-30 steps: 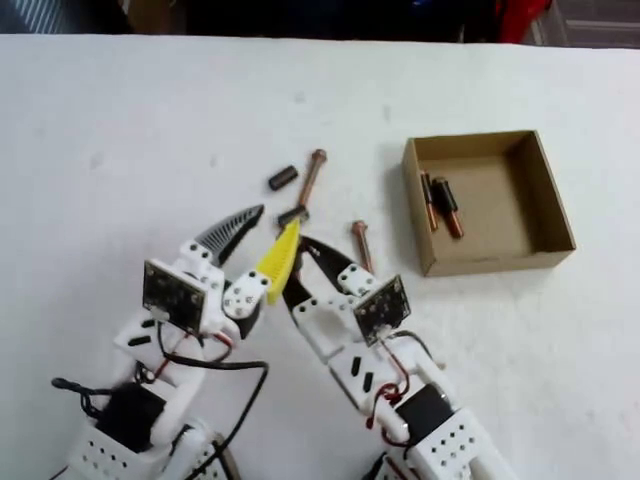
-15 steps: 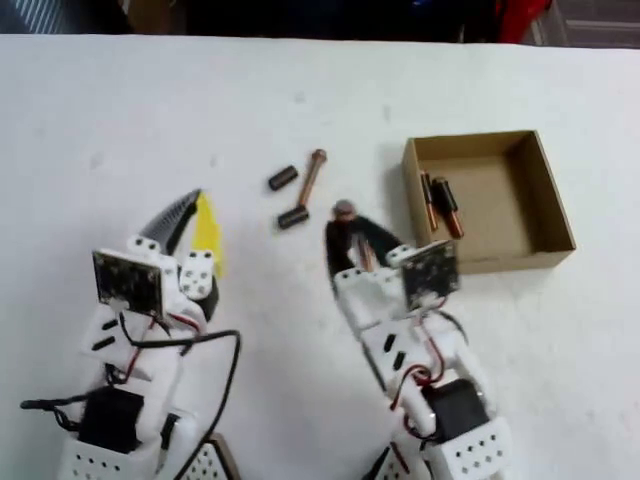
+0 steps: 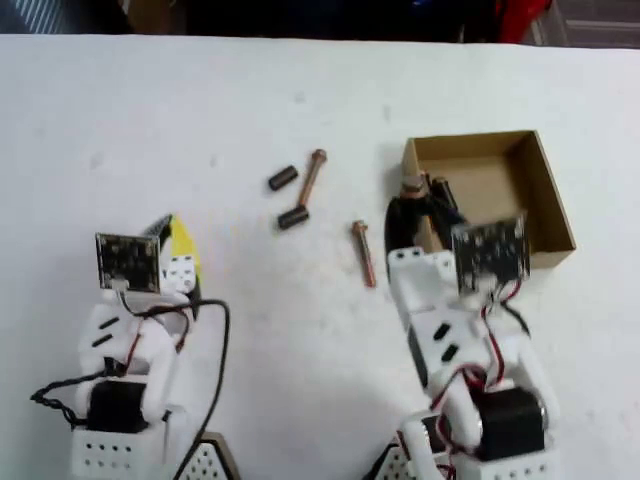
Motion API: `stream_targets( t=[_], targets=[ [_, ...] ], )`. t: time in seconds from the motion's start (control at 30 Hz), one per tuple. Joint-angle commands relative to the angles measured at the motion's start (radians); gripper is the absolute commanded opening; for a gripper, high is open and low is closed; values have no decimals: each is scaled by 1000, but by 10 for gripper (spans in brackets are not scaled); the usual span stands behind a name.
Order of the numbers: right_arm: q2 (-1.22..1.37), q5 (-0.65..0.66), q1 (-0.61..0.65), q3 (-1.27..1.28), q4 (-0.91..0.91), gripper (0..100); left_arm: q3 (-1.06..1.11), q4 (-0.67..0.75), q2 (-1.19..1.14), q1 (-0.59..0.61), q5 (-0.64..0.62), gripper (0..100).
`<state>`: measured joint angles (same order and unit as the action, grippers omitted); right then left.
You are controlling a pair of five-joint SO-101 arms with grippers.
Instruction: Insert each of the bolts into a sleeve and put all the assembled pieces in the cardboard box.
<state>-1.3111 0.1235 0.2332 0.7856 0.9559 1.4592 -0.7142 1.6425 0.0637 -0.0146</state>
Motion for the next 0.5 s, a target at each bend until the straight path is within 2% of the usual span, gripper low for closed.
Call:
stream_targets(
  t=[0.0, 0.23, 0.47],
  targets=[
    [180, 58, -71, -135, -1, 17, 25, 5, 10, 16, 11, 22],
    [550, 69, -243, -299, -4, 17, 103, 6, 10, 18, 11, 22],
    [975, 153, -355, -522, -4, 17, 135, 0, 10, 70, 12, 22]
  ],
)
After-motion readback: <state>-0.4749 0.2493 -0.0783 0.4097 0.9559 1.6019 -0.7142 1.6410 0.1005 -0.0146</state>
